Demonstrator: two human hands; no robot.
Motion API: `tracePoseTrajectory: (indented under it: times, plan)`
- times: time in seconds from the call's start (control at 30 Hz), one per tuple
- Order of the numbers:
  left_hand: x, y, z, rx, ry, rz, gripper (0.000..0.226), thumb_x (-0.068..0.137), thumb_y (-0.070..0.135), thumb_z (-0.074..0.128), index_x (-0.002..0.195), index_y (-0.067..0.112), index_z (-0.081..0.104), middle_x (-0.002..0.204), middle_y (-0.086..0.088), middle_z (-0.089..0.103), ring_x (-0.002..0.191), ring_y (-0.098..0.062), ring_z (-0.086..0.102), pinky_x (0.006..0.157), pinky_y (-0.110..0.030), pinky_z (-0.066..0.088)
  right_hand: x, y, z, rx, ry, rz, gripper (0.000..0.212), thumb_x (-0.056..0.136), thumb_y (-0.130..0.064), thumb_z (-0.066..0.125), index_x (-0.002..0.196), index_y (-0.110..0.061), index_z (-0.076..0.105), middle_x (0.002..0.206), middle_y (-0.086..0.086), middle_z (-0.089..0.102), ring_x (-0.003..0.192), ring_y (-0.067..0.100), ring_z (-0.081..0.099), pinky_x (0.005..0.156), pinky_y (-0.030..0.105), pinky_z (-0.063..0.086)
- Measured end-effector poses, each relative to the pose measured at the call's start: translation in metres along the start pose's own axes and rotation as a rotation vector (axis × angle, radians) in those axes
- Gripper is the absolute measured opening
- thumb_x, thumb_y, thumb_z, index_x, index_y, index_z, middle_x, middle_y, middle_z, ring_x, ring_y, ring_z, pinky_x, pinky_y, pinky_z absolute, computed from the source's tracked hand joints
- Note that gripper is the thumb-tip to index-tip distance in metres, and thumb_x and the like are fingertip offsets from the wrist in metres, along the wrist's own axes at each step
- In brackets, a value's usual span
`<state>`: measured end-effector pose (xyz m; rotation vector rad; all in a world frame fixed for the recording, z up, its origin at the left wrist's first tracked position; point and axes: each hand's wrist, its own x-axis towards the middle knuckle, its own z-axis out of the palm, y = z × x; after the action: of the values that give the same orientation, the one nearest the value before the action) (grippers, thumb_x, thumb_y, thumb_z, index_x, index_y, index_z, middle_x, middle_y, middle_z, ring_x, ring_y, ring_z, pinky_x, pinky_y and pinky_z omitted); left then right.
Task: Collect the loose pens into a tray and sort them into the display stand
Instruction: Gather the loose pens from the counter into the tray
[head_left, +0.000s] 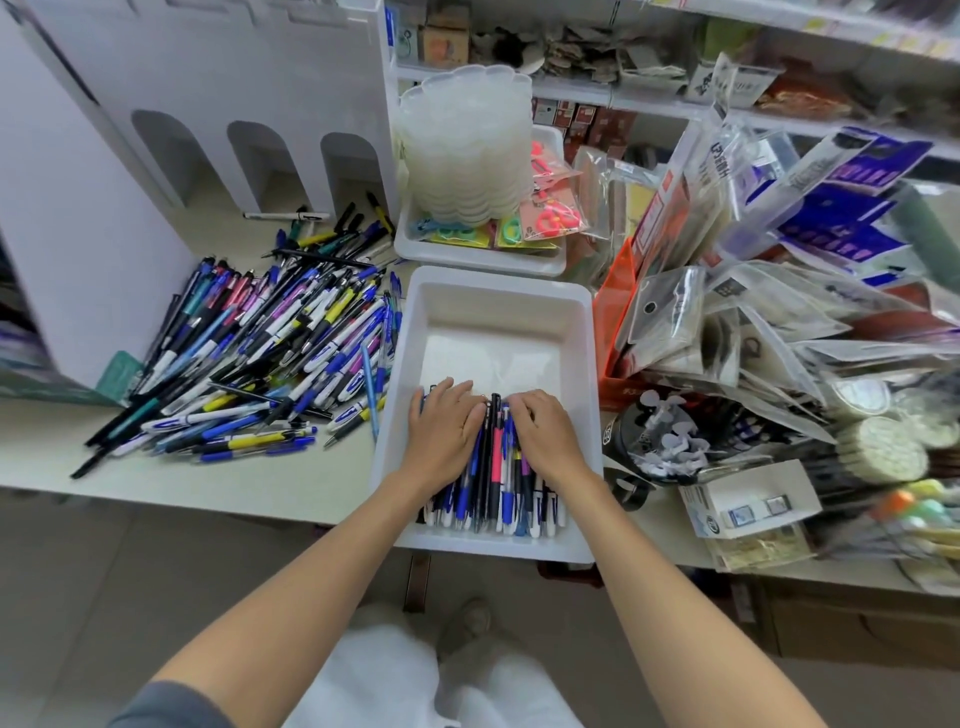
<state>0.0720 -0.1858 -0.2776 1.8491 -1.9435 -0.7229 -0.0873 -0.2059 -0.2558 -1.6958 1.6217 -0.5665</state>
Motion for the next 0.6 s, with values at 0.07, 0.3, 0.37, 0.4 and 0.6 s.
tracePoseTrajectory:
  times: [0.07, 0.3, 0.37, 0.4, 0.6]
  plan:
    - [-0.002, 0.0, 0.001, -0.028, 0.024, -0.005, 0.041, 0.109, 0.035, 0.026, 0.134, 0.026, 0.057, 0.154, 0.003, 0.043, 0.149, -0.016, 0.022, 0.121, -0.041, 0.0, -0.002, 0.002, 0.001, 0.014, 0.011, -0.013, 0.033, 0.104, -0.024, 0.041, 0.104, -0.009, 0.07, 0.114, 0.006, 0.063, 0.113, 0.021, 0.052, 0.101, 0.035, 0.039]
    - [-0.002, -0.001, 0.002, 0.03, -0.002, 0.017, 0.043, 0.107, 0.042, 0.027, 0.148, 0.039, 0.041, 0.16, 0.003, 0.032, 0.15, -0.017, 0.019, 0.121, -0.045, 0.0, -0.008, 0.006, 0.009, 0.009, -0.016, 0.017, 0.035, 0.102, -0.033, 0.046, 0.131, -0.017, 0.059, 0.146, 0.002, 0.041, 0.139, 0.017, 0.034, 0.109, 0.023, 0.021]
    - [-0.002, -0.002, 0.003, 0.02, 0.012, 0.029, 0.042, 0.107, 0.041, 0.028, 0.147, 0.042, 0.041, 0.161, 0.003, 0.031, 0.15, -0.017, 0.019, 0.121, -0.045, 0.0, -0.008, 0.007, 0.01, 0.007, -0.024, 0.007, 0.037, 0.103, -0.034, 0.044, 0.136, -0.022, 0.055, 0.153, 0.0, 0.035, 0.143, 0.015, 0.027, 0.11, 0.023, 0.016]
    - [-0.001, -0.002, 0.004, 0.008, 0.017, 0.032, 0.04, 0.107, 0.04, 0.029, 0.143, 0.042, 0.047, 0.159, 0.004, 0.034, 0.149, -0.016, 0.02, 0.121, -0.044, 0.0, -0.008, 0.008, 0.011, 0.013, -0.026, 0.003, 0.036, 0.103, -0.033, 0.044, 0.136, -0.023, 0.056, 0.153, 0.0, 0.034, 0.143, 0.015, 0.027, 0.112, 0.025, 0.017]
    - [-0.004, -0.001, 0.002, -0.085, 0.067, 0.011, 0.04, 0.108, 0.035, 0.031, 0.142, 0.032, 0.051, 0.158, 0.003, 0.036, 0.149, -0.013, 0.02, 0.122, -0.039, -0.001, -0.018, 0.005, 0.013, -0.002, 0.028, -0.015, 0.047, 0.105, -0.037, 0.039, 0.15, -0.025, 0.035, 0.161, 0.001, 0.021, 0.149, 0.015, 0.015, 0.122, 0.036, 0.011]
